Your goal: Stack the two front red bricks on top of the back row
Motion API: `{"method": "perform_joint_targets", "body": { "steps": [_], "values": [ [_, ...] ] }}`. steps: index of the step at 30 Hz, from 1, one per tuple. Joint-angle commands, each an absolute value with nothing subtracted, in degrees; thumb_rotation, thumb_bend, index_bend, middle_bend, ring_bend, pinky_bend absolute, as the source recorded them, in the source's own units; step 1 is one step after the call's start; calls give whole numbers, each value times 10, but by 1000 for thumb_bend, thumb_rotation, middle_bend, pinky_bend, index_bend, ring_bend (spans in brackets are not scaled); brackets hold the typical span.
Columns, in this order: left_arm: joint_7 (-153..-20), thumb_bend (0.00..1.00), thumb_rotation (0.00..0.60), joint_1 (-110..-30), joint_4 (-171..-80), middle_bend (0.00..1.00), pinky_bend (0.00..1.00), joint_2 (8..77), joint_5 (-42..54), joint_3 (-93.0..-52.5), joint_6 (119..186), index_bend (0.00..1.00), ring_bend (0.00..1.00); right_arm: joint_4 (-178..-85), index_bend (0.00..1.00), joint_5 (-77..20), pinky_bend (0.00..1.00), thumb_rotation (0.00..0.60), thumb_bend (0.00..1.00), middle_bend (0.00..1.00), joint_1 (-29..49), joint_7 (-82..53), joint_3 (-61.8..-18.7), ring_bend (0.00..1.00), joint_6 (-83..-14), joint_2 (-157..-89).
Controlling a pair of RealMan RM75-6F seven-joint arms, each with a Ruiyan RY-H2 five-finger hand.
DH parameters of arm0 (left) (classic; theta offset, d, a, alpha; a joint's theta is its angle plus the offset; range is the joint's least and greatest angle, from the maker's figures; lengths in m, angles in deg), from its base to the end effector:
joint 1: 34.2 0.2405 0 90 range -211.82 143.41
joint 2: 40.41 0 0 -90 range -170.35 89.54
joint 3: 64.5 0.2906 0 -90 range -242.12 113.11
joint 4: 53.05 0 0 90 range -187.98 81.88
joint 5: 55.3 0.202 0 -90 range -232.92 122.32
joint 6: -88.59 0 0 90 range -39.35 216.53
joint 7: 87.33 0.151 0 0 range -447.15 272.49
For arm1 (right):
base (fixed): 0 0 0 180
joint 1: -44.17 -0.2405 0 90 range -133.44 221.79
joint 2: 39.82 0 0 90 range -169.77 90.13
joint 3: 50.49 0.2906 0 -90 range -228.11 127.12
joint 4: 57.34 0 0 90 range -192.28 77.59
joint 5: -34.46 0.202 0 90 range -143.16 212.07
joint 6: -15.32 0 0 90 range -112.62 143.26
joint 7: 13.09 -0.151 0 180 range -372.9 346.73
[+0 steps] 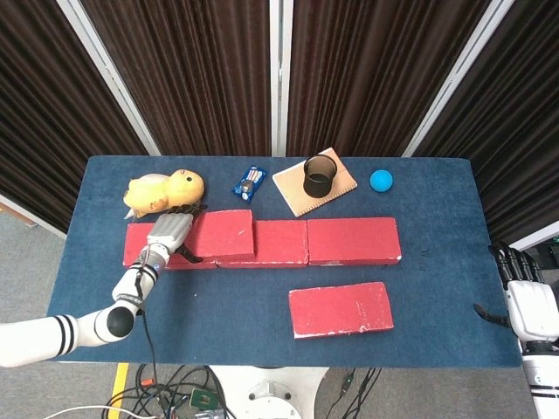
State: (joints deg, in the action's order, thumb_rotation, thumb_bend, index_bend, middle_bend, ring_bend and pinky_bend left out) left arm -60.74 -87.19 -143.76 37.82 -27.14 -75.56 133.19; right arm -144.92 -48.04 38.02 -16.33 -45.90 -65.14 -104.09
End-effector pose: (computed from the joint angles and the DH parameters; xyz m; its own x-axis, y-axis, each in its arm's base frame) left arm -0.1735 0.4108 0.0290 0.3299 0.4970 0.8026 0.9415 -0.1115 -0.3179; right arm -0.3607 -0.2051 0.1870 0.4061 -0.0339 0.9132 -0.9124 0.0405 0.4073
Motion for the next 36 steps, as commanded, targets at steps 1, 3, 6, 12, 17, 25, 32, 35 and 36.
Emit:
{"method": "perform_joint_targets", "body": {
  "steps": [1, 3, 6, 12, 17, 25, 32, 35, 36],
  "values": [
    [-607, 102, 600, -876, -1438, 256, 24, 379, -268, -750, 1337, 0, 0, -1448, 0, -479, 0, 600, 67, 0, 380, -163, -459, 0, -650, -1042],
    [-606, 102, 600, -878, -1441, 256, 22, 380, -264, -743, 1341, 0, 0, -1447, 0, -478, 0, 600, 67, 0, 380, -164, -460, 0, -649, -1043],
    [-606, 102, 600, -882, -1443, 256, 21, 379, -262, -738, 1343, 0, 0, -1446, 0, -477, 0, 600, 67, 0, 381, -163, -460, 0, -648, -1043],
    [-614, 103, 600, -889, -1434, 256, 20, 382, -264, -731, 1337, 0, 0, -1446, 0, -477, 0, 600, 68, 0, 381, -163, -460, 0, -648, -1043],
    [-628, 103, 600, -891, -1428, 256, 20, 383, -260, -726, 1328, 0, 0, -1444, 0, -474, 0, 600, 69, 0, 380, -163, -460, 0, -645, -1046],
    [-637, 103, 600, -896, -1413, 256, 17, 392, -259, -716, 1322, 0, 0, -1441, 0, -472, 0, 600, 75, 0, 381, -165, -459, 0, -645, -1048],
    [-646, 104, 600, -901, -1413, 256, 16, 388, -252, -715, 1318, 0, 0, -1439, 0, -468, 0, 600, 75, 0, 382, -167, -458, 0, -645, -1048],
    [-652, 103, 600, -903, -1414, 256, 15, 385, -248, -716, 1315, 0, 0, -1438, 0, -468, 0, 600, 76, 0, 382, -168, -458, 0, -645, -1048],
    [-655, 103, 600, -903, -1413, 256, 15, 384, -248, -717, 1314, 0, 0, -1438, 0, -468, 0, 600, 76, 0, 382, -168, -458, 0, -644, -1049]
  ]
}}
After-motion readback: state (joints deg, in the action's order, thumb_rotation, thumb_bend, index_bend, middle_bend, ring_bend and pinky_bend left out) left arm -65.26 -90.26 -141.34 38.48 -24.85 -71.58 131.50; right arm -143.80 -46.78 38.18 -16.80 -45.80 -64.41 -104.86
